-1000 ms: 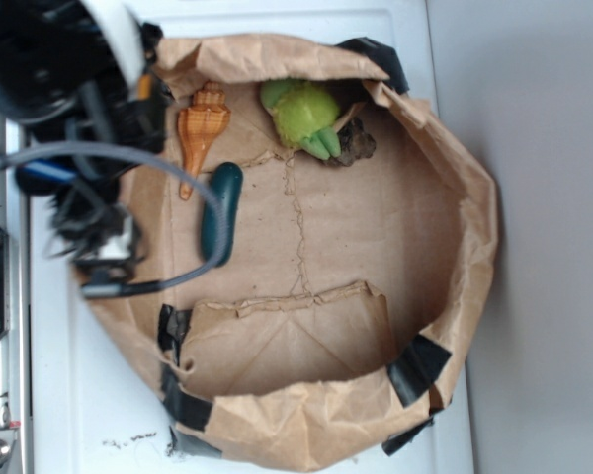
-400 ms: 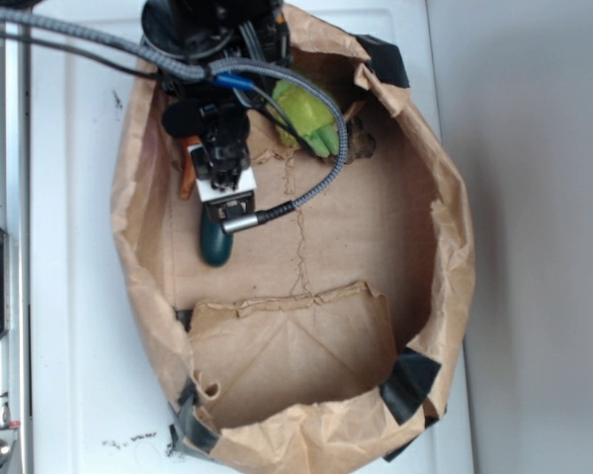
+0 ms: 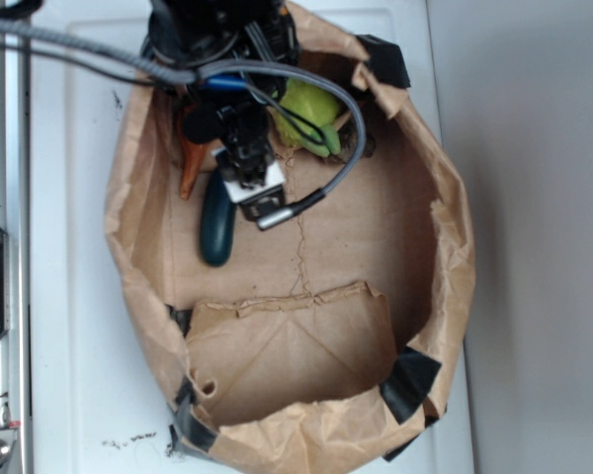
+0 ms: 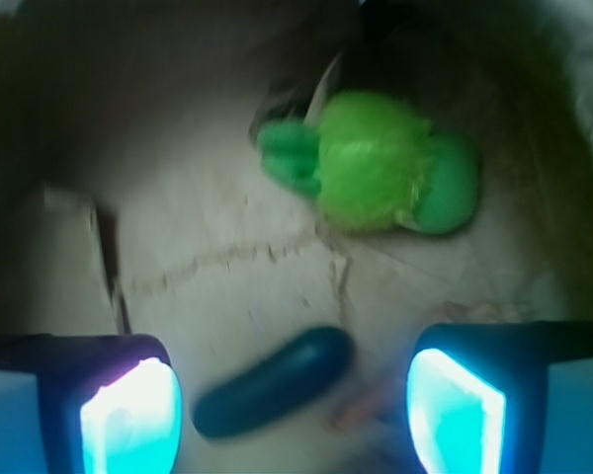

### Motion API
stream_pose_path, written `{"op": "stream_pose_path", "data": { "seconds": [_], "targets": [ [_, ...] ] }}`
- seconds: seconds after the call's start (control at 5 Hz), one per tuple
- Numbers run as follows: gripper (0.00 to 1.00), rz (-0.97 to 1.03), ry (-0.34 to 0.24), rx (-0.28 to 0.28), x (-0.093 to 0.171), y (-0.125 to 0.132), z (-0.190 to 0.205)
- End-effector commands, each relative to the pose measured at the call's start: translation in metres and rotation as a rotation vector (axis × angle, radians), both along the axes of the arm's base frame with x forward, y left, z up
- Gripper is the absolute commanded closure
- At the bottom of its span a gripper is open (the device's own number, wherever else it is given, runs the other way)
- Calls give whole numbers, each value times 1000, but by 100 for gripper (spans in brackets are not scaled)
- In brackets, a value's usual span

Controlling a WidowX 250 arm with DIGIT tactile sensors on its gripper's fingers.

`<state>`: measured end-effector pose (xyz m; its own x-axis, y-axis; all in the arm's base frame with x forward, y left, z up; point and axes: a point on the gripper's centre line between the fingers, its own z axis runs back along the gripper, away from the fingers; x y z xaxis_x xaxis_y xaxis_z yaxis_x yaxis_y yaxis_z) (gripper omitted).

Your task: Grab the plastic pickle.

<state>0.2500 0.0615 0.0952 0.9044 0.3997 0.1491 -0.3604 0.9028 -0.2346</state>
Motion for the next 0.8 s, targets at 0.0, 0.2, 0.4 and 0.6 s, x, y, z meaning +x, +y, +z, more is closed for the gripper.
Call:
{"op": "stream_pose_path", "data": {
  "seconds": [0.0, 0.2, 0.4, 0.6],
  "targets": [
    [0, 104, -28, 79, 38, -35, 15],
    [0, 237, 76, 69, 34, -40, 4],
    [0, 257, 86, 63, 28, -33, -8],
    [0, 172, 71, 67, 23, -30, -17]
  ]
}}
